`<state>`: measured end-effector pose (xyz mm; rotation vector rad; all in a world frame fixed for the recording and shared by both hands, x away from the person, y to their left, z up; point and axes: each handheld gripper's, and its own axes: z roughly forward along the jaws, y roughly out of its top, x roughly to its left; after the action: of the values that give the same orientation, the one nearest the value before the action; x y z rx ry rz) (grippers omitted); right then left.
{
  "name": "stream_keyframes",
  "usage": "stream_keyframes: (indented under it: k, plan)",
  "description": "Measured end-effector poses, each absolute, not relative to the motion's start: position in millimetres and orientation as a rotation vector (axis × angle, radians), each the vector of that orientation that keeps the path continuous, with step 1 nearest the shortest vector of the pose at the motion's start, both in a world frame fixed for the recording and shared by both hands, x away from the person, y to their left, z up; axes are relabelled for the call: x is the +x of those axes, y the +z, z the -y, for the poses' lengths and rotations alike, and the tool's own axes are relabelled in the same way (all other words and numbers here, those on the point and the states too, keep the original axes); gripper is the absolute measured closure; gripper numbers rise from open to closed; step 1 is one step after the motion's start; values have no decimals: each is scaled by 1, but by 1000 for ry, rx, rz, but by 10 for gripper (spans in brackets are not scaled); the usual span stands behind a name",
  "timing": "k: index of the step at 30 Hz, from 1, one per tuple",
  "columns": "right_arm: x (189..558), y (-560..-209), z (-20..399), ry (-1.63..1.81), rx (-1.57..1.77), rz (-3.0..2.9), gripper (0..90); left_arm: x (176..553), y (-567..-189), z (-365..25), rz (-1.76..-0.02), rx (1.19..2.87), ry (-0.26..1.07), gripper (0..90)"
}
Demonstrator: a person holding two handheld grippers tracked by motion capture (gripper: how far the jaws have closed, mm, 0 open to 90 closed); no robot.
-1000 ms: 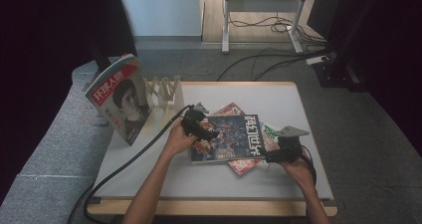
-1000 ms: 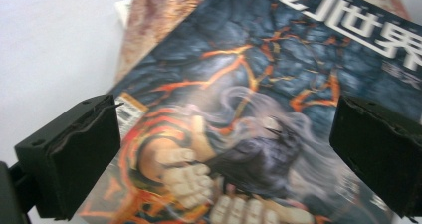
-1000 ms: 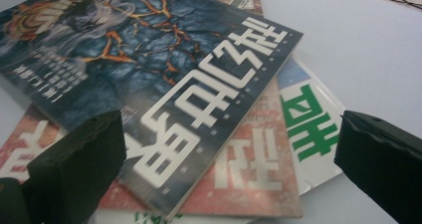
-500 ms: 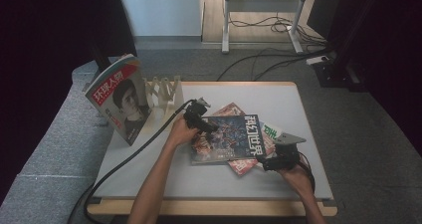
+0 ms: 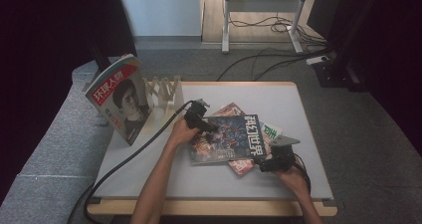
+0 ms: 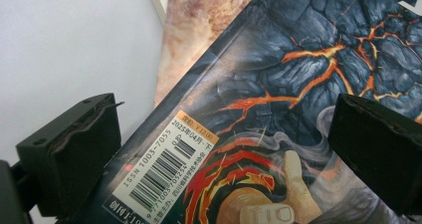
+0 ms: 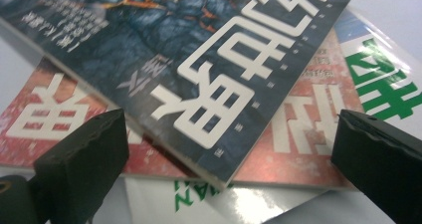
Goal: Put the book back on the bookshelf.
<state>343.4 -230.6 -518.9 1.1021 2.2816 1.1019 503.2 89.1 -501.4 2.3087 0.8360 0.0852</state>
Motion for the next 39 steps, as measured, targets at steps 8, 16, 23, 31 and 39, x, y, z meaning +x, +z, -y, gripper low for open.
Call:
stream_keyframes:
  k: [8,16,23,31,39]
  plan:
    - [350,-518,239,1074,1120,-2247,23,491,-501,-91,-848,2310,98,2]
    - [365,-514,249,1024,1152,-2209,34,475,-502,-94,-864,2285,132,2]
    - [381,-511,254,1004,1184,-2201,36,471,-501,-94,-854,2299,150,3]
    - [386,-511,255,996,1190,-2203,42,466,-496,-96,-818,2351,172,7]
    - [379,-513,257,1006,1198,-2201,62,454,-498,-110,-855,2347,127,0]
